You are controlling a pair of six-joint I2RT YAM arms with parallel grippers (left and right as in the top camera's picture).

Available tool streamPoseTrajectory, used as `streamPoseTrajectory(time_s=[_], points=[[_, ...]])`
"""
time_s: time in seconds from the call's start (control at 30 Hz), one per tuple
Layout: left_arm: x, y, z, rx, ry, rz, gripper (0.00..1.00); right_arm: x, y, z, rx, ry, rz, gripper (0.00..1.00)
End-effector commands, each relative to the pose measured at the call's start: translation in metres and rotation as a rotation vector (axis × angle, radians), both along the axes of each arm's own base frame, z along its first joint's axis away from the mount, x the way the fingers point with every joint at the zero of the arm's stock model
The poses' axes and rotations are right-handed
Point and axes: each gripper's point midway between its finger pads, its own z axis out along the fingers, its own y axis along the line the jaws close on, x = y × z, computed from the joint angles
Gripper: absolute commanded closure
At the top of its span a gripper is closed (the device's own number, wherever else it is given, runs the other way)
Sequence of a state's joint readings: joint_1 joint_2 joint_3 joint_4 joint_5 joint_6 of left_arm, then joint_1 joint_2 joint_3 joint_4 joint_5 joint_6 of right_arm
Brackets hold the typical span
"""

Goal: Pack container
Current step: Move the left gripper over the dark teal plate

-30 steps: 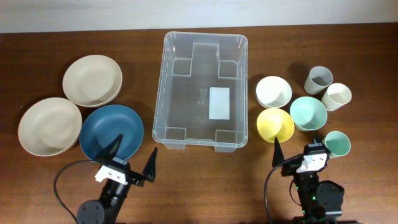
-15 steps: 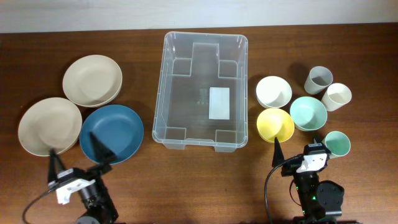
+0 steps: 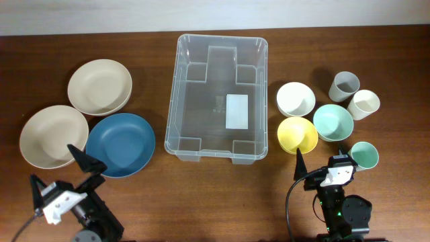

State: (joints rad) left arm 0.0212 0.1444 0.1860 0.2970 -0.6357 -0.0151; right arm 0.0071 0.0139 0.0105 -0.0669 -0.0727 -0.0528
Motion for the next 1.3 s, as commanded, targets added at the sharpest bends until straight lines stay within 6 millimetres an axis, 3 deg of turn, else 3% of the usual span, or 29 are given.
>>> streamPoseTrajectory(time_s=[0.0, 0.13, 0.37, 0.53, 0.73, 0.93, 1.07, 1.27], points=[[0.015, -0.008, 0.023, 0.068, 0.067, -0.042, 0.0, 0.0, 0.0, -0.002, 0.001, 0.002, -0.002, 0.01], [0.053, -0.023, 0.024, 0.087, 0.245, -0.152, 0.0, 0.0, 0.0, -0.002, 0.002, 0.002, -0.002, 0.01], [0.123, -0.053, -0.01, 0.068, 0.565, -0.369, 0.0, 0.0, 0.0, -0.002, 0.001, 0.002, -0.002, 0.01], [0.145, -0.061, -0.041, 0.048, 0.663, -0.426, 0.0, 0.0, 0.0, -0.002, 0.001, 0.002, -0.002, 0.01], [0.146, -0.065, -0.074, 0.01, 0.776, -0.461, 0.0, 0.0, 0.0, -0.002, 0.001, 0.002, -0.002, 0.01], [0.111, -0.018, -0.119, -0.546, 0.707, -0.187, 0.0, 0.0, 0.0, -0.002, 0.001, 0.002, -0.002, 0.01], [0.1, -0.001, -0.143, -0.641, 0.766, -0.146, 0.0, 0.0, 0.0, -0.002, 0.001, 0.002, -0.002, 0.01], [0.084, 0.002, -0.182, -0.78, 0.887, -0.147, 0.0, 0.0, 0.0, -0.002, 0.001, 0.002, -0.002, 0.01]])
